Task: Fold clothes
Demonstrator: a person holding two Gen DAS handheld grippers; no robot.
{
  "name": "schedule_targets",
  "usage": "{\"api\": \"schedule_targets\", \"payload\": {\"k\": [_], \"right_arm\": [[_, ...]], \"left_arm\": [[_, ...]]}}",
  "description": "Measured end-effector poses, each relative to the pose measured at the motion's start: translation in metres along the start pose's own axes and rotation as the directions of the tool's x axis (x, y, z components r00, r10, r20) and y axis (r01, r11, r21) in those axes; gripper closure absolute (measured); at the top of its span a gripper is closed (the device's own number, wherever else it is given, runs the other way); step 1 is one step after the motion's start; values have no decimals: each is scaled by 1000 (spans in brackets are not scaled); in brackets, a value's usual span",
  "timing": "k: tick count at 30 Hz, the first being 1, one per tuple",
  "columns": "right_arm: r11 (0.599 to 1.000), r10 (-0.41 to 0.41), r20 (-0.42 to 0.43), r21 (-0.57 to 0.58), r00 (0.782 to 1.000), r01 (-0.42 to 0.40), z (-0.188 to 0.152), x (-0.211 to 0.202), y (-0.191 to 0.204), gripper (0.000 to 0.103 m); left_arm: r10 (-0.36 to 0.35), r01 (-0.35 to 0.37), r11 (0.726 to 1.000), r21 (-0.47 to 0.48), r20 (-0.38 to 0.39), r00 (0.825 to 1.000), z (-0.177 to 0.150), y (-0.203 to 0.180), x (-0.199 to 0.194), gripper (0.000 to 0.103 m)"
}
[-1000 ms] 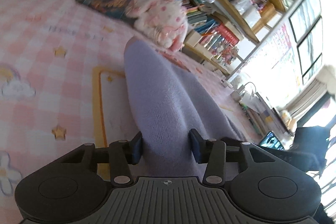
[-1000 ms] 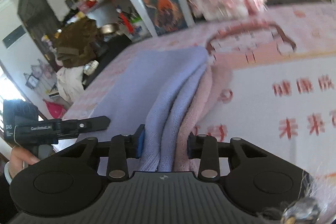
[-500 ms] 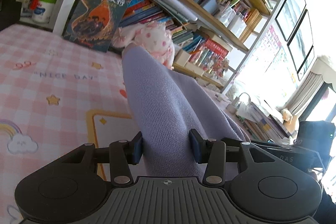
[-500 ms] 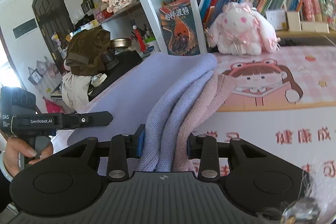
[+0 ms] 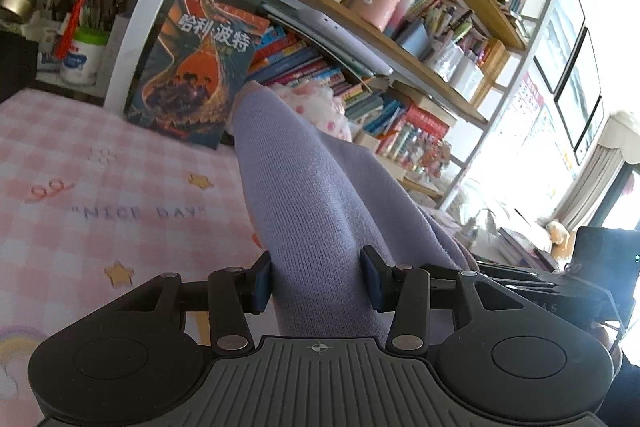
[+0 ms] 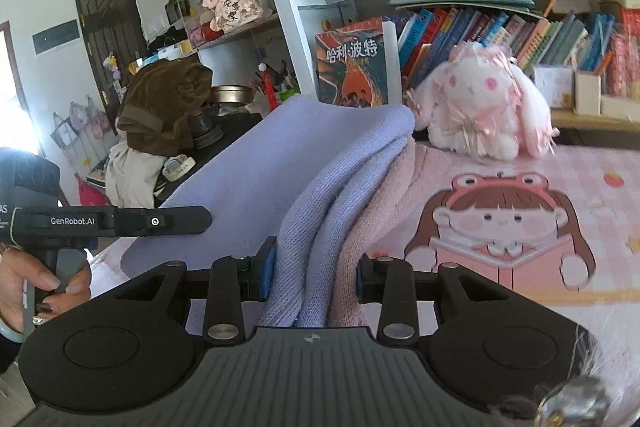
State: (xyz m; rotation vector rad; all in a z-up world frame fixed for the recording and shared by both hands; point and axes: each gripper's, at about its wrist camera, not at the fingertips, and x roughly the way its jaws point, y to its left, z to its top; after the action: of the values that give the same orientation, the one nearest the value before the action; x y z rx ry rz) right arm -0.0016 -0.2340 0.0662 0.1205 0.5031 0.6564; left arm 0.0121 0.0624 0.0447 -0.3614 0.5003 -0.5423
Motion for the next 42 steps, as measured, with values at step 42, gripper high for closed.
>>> {"api": "schedule_targets", "payload": {"k": [42], "right_arm": [[991, -107, -23, -85, 994, 105, 35, 167, -96, 61]], "left_arm": [[115, -116, 975, -188, -17, 993, 30, 96, 138, 52]]}}
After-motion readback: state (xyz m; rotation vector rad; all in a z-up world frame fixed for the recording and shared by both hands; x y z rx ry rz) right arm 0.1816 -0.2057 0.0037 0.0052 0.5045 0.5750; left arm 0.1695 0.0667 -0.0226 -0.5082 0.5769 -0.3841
